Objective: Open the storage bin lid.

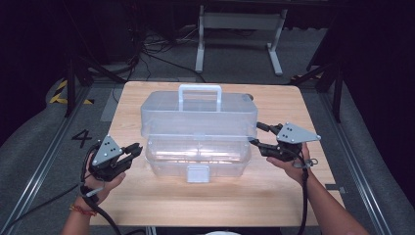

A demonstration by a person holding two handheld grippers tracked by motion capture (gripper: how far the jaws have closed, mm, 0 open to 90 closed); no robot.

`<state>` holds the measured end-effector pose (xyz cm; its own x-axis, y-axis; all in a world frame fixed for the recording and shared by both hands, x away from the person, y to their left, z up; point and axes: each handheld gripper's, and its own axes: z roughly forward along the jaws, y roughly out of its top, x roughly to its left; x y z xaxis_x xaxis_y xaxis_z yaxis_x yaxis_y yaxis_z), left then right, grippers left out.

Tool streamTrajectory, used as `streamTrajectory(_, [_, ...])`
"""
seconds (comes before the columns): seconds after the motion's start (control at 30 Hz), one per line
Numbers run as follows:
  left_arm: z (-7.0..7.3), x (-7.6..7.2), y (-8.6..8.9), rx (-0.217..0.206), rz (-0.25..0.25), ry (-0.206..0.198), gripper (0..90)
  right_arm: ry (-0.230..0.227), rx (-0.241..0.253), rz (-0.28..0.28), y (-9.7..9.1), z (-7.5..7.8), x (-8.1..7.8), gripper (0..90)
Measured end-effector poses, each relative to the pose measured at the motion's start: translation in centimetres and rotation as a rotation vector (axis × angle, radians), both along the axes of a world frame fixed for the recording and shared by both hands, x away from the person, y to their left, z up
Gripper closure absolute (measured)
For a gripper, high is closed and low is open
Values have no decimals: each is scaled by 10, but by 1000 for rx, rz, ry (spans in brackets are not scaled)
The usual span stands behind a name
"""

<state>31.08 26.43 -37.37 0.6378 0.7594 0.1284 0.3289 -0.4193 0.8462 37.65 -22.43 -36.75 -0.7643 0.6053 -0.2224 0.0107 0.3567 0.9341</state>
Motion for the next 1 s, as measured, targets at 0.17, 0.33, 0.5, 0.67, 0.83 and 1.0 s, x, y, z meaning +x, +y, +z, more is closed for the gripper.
streamTrajectory(0.17, [-5, -7, 8, 2, 6, 4, 744, -30, 11, -24, 3, 3, 1, 514])
streamTrajectory(0.33, [-18, -12, 19, 19, 31, 39, 704, -45, 19, -39, 4, 4, 2, 518])
streamTrajectory(0.5, [-37, -12, 25, 48, 61, 95, 636, -56, 28, -62, 6, 8, 4, 519])
streamTrajectory(0.67, [-56, -9, 27, 71, 68, 150, 555, -62, 45, -84, 9, 12, 10, 518])
streamTrajectory(0.83, [-70, -4, 27, 81, 74, 211, 454, -66, 51, -106, 12, 15, 14, 509])
streamTrajectory(1.0, [-79, -2, 27, 72, 73, 245, 366, -69, 74, -123, 14, 16, 20, 514])
